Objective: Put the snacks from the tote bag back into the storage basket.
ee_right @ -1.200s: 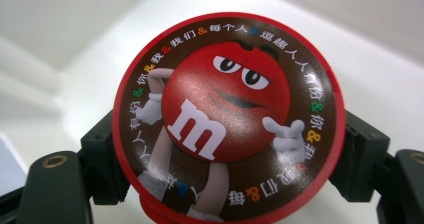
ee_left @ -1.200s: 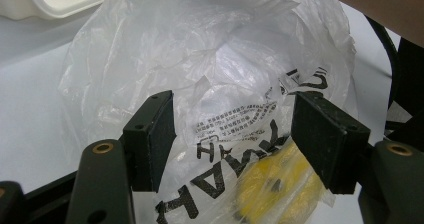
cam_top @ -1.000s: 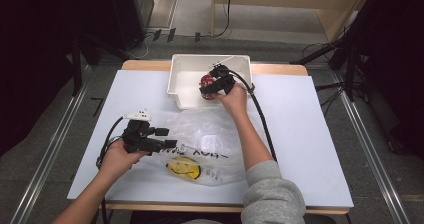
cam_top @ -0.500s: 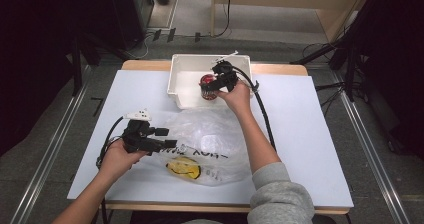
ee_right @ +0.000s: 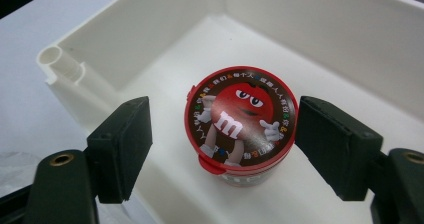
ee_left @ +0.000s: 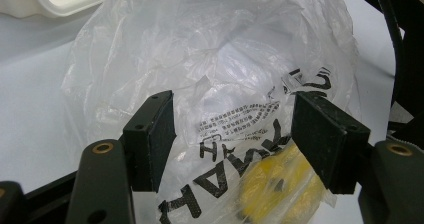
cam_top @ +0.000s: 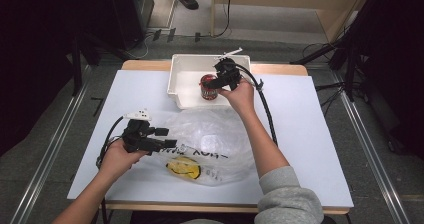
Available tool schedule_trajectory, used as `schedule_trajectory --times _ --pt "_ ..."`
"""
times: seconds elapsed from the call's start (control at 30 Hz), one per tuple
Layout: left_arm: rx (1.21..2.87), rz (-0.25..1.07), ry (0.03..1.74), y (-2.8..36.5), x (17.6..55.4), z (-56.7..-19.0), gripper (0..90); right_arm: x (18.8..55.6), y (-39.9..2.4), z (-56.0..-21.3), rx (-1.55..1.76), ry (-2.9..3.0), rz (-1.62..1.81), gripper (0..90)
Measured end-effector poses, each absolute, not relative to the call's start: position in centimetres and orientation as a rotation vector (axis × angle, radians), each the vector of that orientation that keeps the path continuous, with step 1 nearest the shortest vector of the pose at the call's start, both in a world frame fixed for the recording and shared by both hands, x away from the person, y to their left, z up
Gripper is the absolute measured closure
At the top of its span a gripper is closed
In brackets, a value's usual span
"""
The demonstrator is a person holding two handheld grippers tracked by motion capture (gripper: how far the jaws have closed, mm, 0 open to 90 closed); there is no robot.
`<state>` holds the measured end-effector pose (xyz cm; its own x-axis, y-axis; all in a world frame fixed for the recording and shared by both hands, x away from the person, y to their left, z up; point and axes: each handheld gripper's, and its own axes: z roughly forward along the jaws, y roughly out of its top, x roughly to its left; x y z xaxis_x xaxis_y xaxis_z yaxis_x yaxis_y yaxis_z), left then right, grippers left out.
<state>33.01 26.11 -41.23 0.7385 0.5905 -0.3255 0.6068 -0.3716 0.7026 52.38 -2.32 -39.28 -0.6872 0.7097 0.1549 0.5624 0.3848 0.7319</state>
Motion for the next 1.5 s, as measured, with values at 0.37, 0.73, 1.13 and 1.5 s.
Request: schedule_trajectory --times 0.37,0.73,1.13,1.5 --pt "2.069 -0.024 0.909 26.2 33.1 -41.3 35.4 50.4 -2.8 -38.4 1.117 2.494 1.193 35.8" --pt "2.077 -0.025 0.909 26.1 33.1 -41.4 35.4 47.2 -4.0 -38.0 1.07 2.512 1.23 39.3" --pt "2.083 -0.024 0.914 26.1 33.1 -41.4 35.5 43.6 -5.3 -37.8 1.037 2.515 1.258 36.6" --pt "2.081 -0.025 0.917 26.2 33.2 -41.4 35.5 40.6 -6.8 -38.0 1.04 2.506 1.283 35.2"
